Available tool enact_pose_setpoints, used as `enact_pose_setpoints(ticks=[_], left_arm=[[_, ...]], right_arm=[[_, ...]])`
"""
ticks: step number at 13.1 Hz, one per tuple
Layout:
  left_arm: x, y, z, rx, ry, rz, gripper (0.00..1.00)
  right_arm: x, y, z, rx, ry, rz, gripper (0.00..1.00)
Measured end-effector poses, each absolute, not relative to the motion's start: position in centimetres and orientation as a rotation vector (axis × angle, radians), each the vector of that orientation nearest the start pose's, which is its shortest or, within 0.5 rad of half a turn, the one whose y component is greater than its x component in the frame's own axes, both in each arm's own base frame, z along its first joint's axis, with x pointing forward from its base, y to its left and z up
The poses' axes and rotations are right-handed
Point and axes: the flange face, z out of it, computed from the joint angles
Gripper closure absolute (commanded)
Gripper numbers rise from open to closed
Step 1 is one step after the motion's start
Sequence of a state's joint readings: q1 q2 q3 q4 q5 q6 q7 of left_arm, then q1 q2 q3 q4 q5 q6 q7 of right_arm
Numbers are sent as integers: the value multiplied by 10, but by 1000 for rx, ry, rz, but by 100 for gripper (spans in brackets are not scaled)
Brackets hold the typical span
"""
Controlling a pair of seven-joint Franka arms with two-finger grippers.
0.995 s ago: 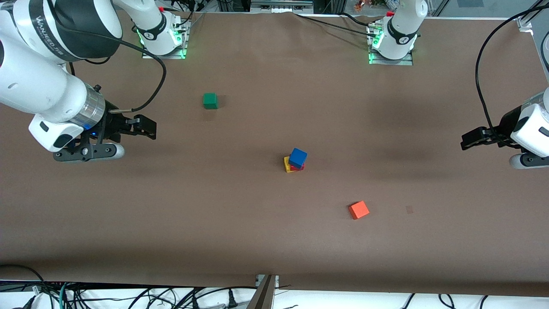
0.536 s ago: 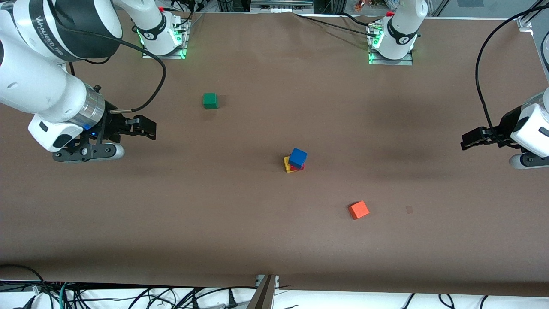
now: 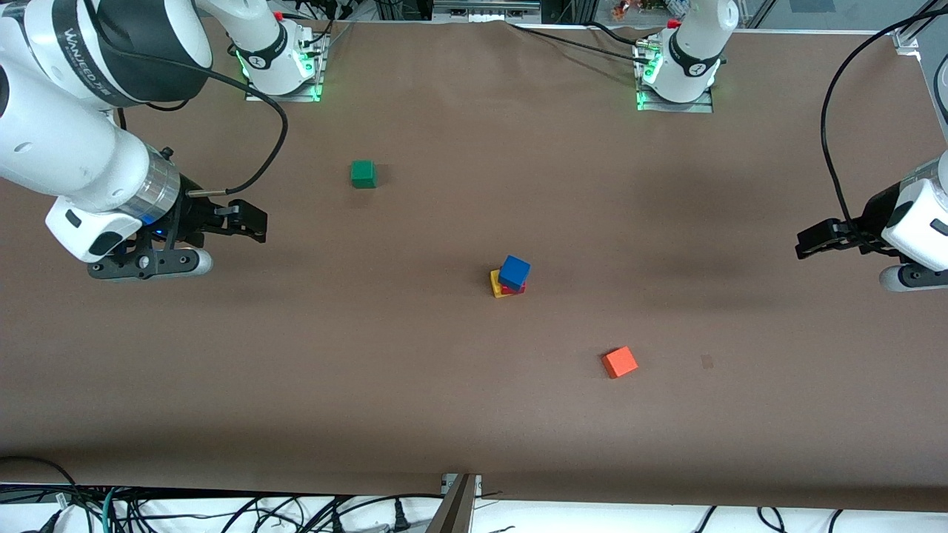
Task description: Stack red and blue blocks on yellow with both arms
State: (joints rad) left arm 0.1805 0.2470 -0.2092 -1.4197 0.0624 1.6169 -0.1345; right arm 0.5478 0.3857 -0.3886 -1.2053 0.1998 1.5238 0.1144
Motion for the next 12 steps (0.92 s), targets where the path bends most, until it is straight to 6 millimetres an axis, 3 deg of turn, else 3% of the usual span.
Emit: enact_pose_setpoints(ticks=[12], left_arm=[[629,4,556,-3122,-166,69,0]], right_arm=[[634,178,572,-3091,-117,60,0]])
